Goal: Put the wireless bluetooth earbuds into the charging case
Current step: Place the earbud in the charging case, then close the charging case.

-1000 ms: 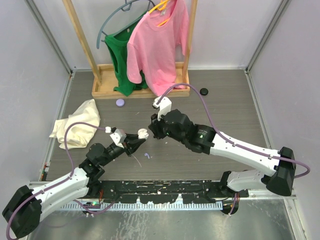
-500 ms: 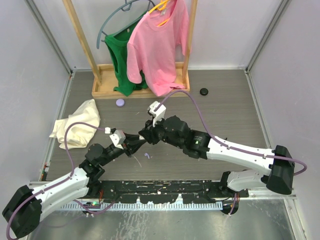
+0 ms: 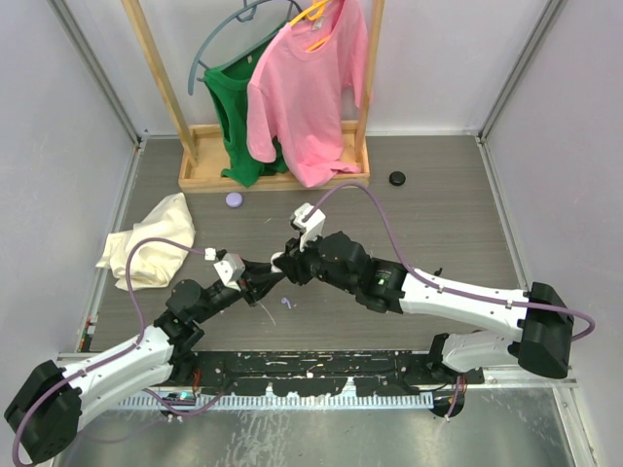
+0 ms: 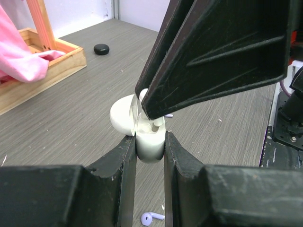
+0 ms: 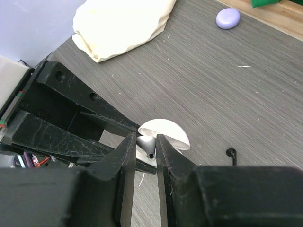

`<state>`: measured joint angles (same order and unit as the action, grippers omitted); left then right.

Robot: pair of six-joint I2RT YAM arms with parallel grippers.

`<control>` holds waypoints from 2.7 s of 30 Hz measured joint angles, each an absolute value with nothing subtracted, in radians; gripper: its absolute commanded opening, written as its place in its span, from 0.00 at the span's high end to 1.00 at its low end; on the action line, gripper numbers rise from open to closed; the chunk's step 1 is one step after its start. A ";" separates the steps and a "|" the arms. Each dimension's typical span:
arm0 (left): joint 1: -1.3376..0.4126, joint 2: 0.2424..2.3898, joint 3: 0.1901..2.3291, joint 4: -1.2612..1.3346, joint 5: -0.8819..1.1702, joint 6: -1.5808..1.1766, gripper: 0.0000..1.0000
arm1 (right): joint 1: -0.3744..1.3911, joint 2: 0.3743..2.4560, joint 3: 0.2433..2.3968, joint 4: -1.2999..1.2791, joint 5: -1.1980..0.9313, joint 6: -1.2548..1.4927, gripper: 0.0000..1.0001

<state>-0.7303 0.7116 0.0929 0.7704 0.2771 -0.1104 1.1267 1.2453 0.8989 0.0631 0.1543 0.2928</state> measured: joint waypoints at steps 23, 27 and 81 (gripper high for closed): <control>-0.731 0.709 0.093 0.778 0.284 -0.111 1.00 | 1.131 1.223 0.849 0.106 0.156 0.327 0.52; -0.731 0.709 0.093 0.778 0.284 -0.111 1.00 | 1.131 1.206 0.849 0.093 0.157 0.324 0.44; -0.731 0.723 0.198 0.723 0.362 -0.246 1.00 | 0.728 1.323 1.011 -0.068 -0.863 0.207 0.28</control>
<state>-0.7311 0.7235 0.1982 0.7231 0.3618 -0.2462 0.7284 1.3228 1.0107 -0.0677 -0.8631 0.2073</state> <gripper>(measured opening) 0.242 0.725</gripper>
